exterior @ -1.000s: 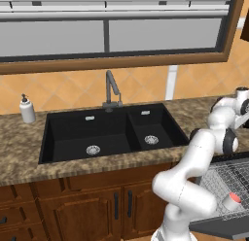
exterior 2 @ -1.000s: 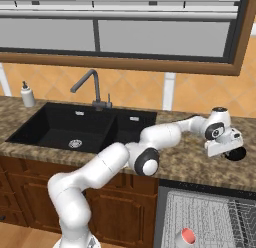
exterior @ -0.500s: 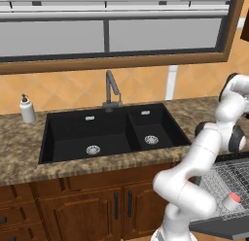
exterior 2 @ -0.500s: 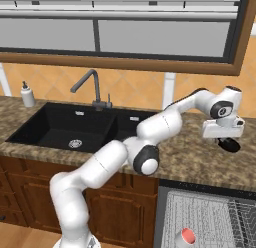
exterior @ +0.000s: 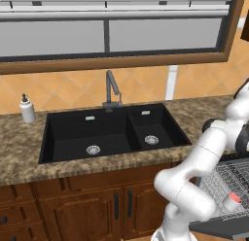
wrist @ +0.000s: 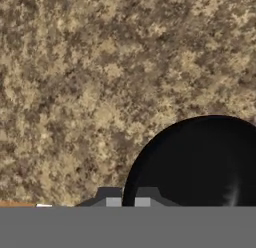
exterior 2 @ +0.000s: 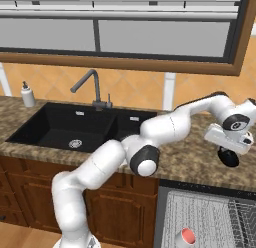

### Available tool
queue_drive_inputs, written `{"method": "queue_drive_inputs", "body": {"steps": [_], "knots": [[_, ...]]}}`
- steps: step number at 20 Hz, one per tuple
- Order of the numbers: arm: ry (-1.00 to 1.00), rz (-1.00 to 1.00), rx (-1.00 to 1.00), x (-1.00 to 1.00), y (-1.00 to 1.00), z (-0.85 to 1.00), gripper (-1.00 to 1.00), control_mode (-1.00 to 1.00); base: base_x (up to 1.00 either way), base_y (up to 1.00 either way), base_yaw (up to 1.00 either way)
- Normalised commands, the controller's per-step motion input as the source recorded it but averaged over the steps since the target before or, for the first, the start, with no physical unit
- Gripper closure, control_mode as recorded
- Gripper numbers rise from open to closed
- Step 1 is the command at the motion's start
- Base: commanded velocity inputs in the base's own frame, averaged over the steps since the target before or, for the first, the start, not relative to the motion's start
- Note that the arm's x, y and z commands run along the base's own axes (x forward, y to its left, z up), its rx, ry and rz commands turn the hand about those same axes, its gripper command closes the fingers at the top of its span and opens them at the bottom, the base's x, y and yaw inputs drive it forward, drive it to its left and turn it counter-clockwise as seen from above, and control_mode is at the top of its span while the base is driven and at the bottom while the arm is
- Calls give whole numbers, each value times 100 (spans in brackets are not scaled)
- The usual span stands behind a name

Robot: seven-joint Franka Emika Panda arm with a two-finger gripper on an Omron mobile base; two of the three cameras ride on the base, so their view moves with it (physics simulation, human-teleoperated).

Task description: Pick up the cup and bowl from the counter, place them in the dishwasher, and close the dishwasher door.

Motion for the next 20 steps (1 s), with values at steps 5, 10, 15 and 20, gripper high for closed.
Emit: {"method": "queue_drive_inputs", "body": {"steps": [5,10,15,20], "knots": [[-23,7,-2,-100,96,-16,100,-100,0,0,0],[-36,3,-5,-100,100,0,100,-100,0,0,0],[-32,11,-22,-100,84,-23,100,-100,0,0,0],[-11,15,-34,-89,16,-68,100,-100,0,0,0]]}}
